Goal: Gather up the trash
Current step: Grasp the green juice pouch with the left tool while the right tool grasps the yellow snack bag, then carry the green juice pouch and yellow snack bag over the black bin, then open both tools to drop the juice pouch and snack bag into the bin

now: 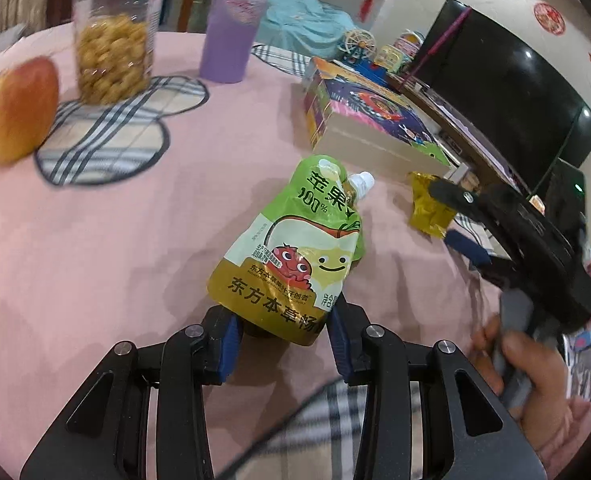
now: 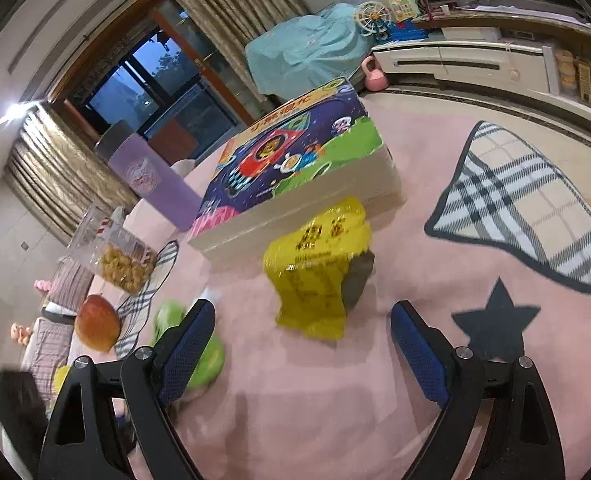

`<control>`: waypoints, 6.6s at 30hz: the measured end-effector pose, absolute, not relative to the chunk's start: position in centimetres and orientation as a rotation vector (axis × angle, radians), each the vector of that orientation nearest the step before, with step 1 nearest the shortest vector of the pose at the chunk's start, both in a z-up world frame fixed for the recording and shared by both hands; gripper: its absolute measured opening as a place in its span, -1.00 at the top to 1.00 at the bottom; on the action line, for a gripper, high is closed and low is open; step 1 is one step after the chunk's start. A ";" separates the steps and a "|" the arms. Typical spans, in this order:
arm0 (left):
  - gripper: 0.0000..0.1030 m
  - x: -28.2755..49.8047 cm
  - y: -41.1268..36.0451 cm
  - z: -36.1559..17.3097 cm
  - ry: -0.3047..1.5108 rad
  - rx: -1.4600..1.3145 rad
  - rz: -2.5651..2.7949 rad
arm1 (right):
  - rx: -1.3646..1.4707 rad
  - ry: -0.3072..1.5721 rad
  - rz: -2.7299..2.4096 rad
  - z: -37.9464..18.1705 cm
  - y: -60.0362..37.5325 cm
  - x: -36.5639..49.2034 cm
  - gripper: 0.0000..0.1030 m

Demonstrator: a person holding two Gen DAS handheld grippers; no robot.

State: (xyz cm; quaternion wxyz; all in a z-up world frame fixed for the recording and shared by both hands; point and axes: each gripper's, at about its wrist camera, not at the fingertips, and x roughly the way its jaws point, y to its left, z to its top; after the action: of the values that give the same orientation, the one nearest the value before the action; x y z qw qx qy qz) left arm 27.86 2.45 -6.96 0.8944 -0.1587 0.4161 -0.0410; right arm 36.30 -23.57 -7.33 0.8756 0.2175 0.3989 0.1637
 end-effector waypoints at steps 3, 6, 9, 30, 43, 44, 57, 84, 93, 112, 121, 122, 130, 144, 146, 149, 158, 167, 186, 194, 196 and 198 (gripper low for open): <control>0.29 26.6 1.7 -7.1 0.851 -0.311 -0.070 | 0.422 0.831 0.312 -7.3 -23.2 37.1 -0.75; 0.29 26.2 0.9 -7.0 0.842 -0.275 -0.070 | 0.381 0.840 0.295 -7.4 -22.6 37.8 -0.57; 0.29 26.3 1.0 -7.1 0.841 -0.275 -0.070 | 0.399 0.859 0.274 -7.9 -23.2 38.2 -0.07; 0.30 26.4 0.7 -7.0 0.836 -0.256 -0.088 | 0.464 0.828 0.378 -7.5 -26.1 27.0 0.40; 0.31 21.5 -2.3 -6.7 0.855 -0.219 -0.271 | 0.440 0.730 0.210 -5.9 -27.7 19.8 0.40; 0.31 21.2 -2.4 -6.6 0.854 -0.218 -0.274 | 0.444 0.727 0.201 -5.9 -27.8 19.6 0.40; 0.31 17.8 -5.1 -5.2 0.828 -0.214 -0.275 | 0.413 0.716 0.199 -4.2 -29.4 16.2 0.40; 0.31 16.2 -13.9 -2.5 0.794 -0.048 -0.354 | 0.438 0.662 0.164 -2.0 -37.1 13.0 0.39; 0.31 16.9 -15.9 -2.3 0.789 -0.007 -0.377 | 0.445 0.647 0.137 -1.3 -39.3 12.9 0.39; 0.31 19.0 -21.9 -1.0 0.775 0.050 -0.457 | 0.469 0.646 0.088 -0.7 -44.0 13.7 0.39; 0.31 19.9 -24.4 -0.8 0.775 0.071 -0.496 | 0.471 0.675 0.070 -1.0 -45.8 14.7 0.39; 0.31 19.9 -24.6 -0.7 0.774 0.075 -0.498 | 0.471 0.677 0.069 -1.0 -46.0 14.8 0.39; 0.31 20.6 -26.2 -0.5 0.780 0.092 -0.517 | 0.469 0.689 0.062 -0.9 -46.9 15.6 0.38; 0.32 21.4 -28.9 -0.4 0.788 0.124 -0.539 | 0.470 0.709 0.053 -1.2 -47.9 16.3 0.37; 0.32 21.5 -29.2 -0.4 0.788 0.129 -0.539 | 0.469 0.711 0.054 -1.2 -47.9 16.4 0.37; 0.31 21.6 -29.6 -0.4 0.789 0.133 -0.538 | 0.467 0.715 0.056 -1.2 -48.0 16.6 0.37; 0.31 22.2 -29.9 -0.5 0.795 0.143 -0.533 | 0.450 0.729 0.053 -1.2 -47.9 17.3 0.36; 0.31 22.4 -30.6 -0.7 0.805 0.156 -0.533 | 0.430 0.749 0.049 -1.2 -47.8 18.0 0.34; 0.35 23.2 -31.8 -1.1 0.828 0.177 -0.539 | 0.404 0.798 0.036 -1.7 -48.0 19.1 0.33; 0.34 23.2 -31.8 -0.8 0.832 0.173 -0.547 | 0.396 0.826 0.035 -1.9 -48.2 19.8 0.28; 0.33 23.2 -31.5 -0.6 0.835 0.162 -0.545 | 0.398 0.833 0.032 -2.0 -48.3 19.8 0.15; 0.25 23.1 -30.9 -0.3 0.832 0.147 -0.542 | 0.396 0.830 0.027 -1.9 -48.3 19.7 0.00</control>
State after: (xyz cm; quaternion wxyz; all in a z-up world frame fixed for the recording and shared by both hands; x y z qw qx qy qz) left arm 23.14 -30.87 -0.32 0.8768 0.0704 0.3987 -0.2596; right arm 19.70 -48.32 -1.86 0.8960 0.1912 0.4006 0.0132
